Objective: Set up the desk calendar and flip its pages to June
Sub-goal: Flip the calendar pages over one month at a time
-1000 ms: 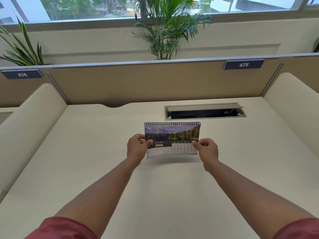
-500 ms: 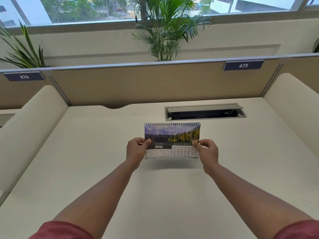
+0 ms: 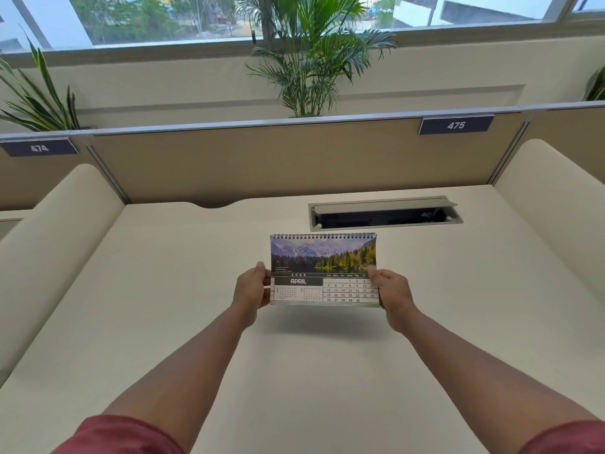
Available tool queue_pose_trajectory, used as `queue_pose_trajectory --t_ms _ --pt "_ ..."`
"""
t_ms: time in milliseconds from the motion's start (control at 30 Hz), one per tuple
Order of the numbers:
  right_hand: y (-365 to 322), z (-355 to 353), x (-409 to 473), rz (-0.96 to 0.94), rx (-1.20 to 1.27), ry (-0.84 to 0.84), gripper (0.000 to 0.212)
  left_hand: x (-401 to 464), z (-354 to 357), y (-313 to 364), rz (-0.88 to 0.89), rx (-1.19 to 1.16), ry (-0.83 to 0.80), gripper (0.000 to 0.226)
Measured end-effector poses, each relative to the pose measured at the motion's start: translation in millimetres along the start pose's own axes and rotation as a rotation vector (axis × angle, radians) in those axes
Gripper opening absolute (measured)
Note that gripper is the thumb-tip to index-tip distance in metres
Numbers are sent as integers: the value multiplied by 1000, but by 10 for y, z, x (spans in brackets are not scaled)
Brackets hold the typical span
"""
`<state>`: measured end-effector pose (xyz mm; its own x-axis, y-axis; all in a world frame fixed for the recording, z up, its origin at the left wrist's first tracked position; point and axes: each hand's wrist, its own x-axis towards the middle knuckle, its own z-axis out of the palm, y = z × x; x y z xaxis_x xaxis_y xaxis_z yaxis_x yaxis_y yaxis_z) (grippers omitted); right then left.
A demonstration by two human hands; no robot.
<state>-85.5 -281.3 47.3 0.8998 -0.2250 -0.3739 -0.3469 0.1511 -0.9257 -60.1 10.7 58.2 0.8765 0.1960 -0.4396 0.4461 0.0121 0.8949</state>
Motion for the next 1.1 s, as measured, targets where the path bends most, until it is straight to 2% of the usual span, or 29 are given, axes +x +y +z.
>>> queue_pose_trajectory --t_ms 67,100,167,200,267,333,433,467,567,633,700,733,767,833,900,1100 --pt "-64 -6 -17 84 109 -46 26 22 -44 -61 55 112 50 14" --pt "-97 -6 -29 129 170 -67 24 39 -71 -96 113 226 45 27" --pt "-155 -10 -49 194 275 -96 17 53 -104 -125 304 523 42 84" --pt "-182 -15 -50 204 312 -118 15 55 -114 -118 433 656 62 101" --pt "-231 -20 -53 171 384 -192 25 54 -124 -64 669 785 59 118" --pt "-257 -12 -39 135 430 -199 43 69 -130 34 781 783 31 117" --pt "-253 -3 35 76 354 -46 35 115 -104 133 871 710 13 95" --pt "-249 2 59 56 310 -27 33 135 -75 173 848 637 -12 84" --pt "-250 33 98 41 242 -80 45 155 -4 315 610 292 -85 54" --pt "-273 50 81 42 211 -99 48 170 -2 372 610 279 -20 35" --pt "-292 75 46 50 155 -103 43 151 43 422 745 399 105 24" --pt "-292 82 40 57 128 -89 41 130 96 459 795 450 131 23" --pt "-285 88 51 60 103 -74 40 126 140 502 772 453 174 25" --pt "-267 95 86 54 52 -60 44 142 218 627 610 364 183 32" --pt "-267 106 97 38 11 -50 46 206 269 686 524 307 178 32" --pt "-229 101 149 -24 -57 -18 38 285 322 691 495 333 279 33"
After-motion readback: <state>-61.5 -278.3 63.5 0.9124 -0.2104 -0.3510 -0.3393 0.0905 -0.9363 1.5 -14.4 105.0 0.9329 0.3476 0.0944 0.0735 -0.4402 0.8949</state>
